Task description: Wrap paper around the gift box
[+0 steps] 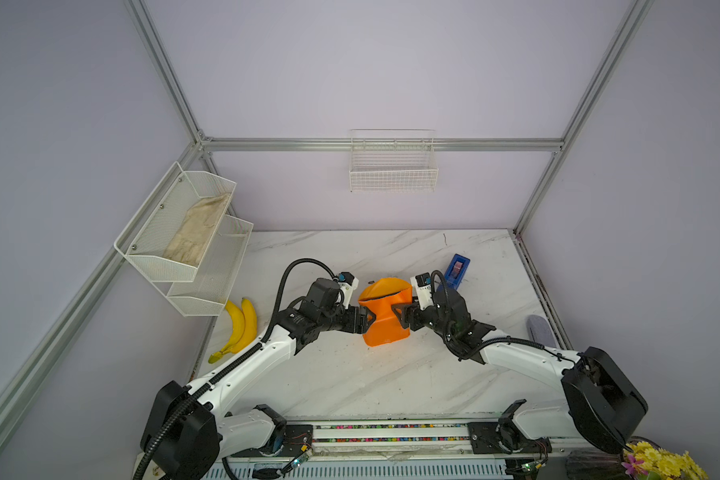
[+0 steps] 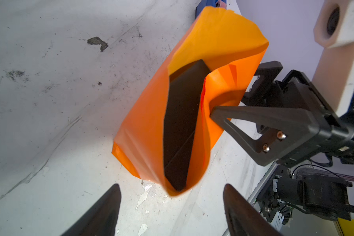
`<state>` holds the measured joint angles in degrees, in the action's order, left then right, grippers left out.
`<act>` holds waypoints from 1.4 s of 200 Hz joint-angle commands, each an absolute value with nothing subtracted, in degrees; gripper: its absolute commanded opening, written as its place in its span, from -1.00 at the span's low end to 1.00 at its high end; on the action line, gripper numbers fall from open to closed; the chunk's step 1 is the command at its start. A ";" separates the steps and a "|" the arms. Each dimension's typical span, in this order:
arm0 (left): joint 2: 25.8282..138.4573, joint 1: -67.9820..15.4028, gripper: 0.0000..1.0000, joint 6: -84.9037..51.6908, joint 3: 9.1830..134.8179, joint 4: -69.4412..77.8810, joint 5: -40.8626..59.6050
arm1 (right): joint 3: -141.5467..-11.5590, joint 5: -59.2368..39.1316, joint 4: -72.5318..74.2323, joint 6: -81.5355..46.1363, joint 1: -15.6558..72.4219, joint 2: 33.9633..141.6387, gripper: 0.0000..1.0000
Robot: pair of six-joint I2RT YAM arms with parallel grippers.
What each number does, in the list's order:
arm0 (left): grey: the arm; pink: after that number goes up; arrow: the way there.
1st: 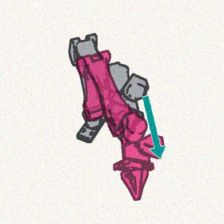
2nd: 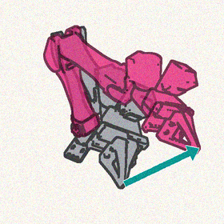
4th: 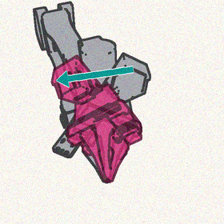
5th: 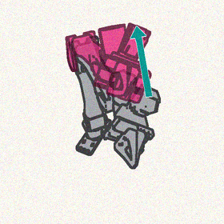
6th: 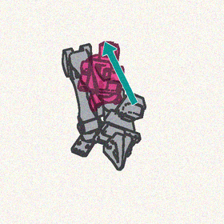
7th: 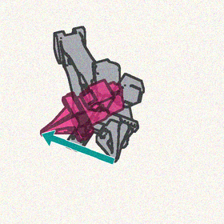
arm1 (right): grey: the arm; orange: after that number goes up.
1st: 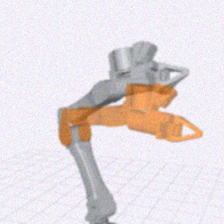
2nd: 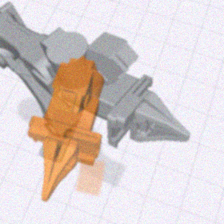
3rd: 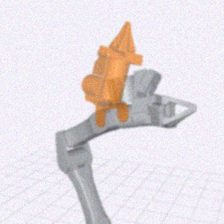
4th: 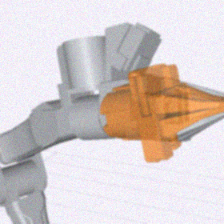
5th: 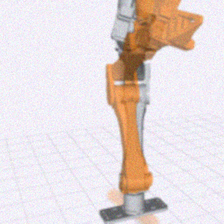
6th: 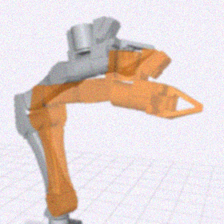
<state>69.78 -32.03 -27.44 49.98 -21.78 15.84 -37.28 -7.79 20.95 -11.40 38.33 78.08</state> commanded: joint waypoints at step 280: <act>85.16 -37.97 -0.74 -32.63 60.32 -16.15 -3.83 | -47.73 -1.08 12.43 -26.73 40.74 86.97 -0.78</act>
